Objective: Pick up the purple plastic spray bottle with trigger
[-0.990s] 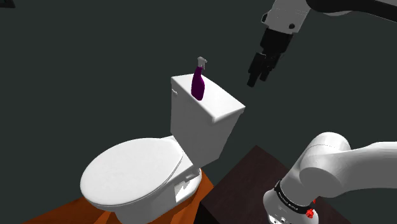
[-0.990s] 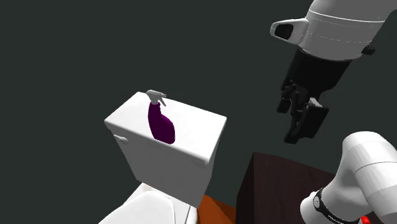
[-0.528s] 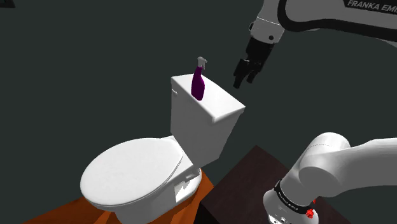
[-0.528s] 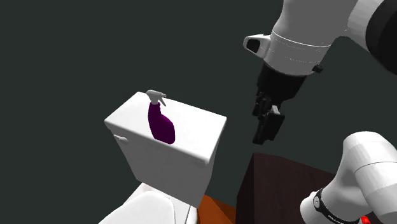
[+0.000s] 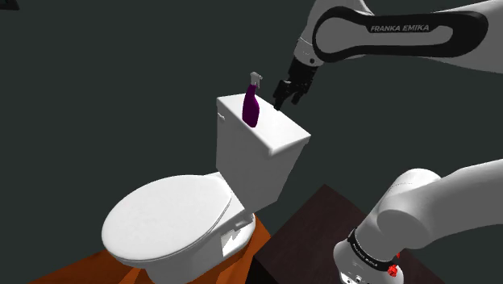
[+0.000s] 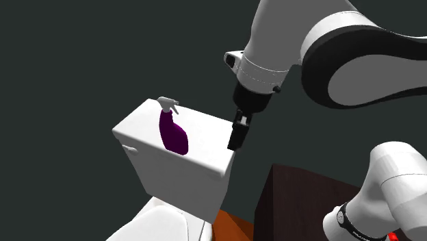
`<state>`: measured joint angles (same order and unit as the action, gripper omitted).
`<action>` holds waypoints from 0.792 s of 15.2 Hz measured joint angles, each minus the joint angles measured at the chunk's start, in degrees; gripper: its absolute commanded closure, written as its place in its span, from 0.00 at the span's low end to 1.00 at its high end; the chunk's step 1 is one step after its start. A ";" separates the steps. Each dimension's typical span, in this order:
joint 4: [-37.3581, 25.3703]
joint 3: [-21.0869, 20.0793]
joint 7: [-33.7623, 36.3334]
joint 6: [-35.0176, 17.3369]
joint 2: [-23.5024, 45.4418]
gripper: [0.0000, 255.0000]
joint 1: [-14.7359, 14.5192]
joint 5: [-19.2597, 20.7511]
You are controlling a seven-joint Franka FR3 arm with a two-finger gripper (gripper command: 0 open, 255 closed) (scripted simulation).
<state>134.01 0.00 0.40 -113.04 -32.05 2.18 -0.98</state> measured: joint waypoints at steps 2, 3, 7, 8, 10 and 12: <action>-0.13 0.03 0.37 -4.37 3.20 0.00 0.34 0.25; -0.41 0.28 0.23 -6.43 4.85 0.00 0.60 0.43; -2.49 0.71 0.63 -14.33 12.04 0.00 1.34 0.93; -3.48 0.97 0.51 -16.13 14.15 0.00 1.58 1.04; -5.35 1.35 0.53 -19.44 17.98 0.00 1.98 1.20; -7.22 1.66 0.67 -22.56 21.58 0.00 2.30 1.32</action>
<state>126.79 1.66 1.07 -135.60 -10.47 4.49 0.34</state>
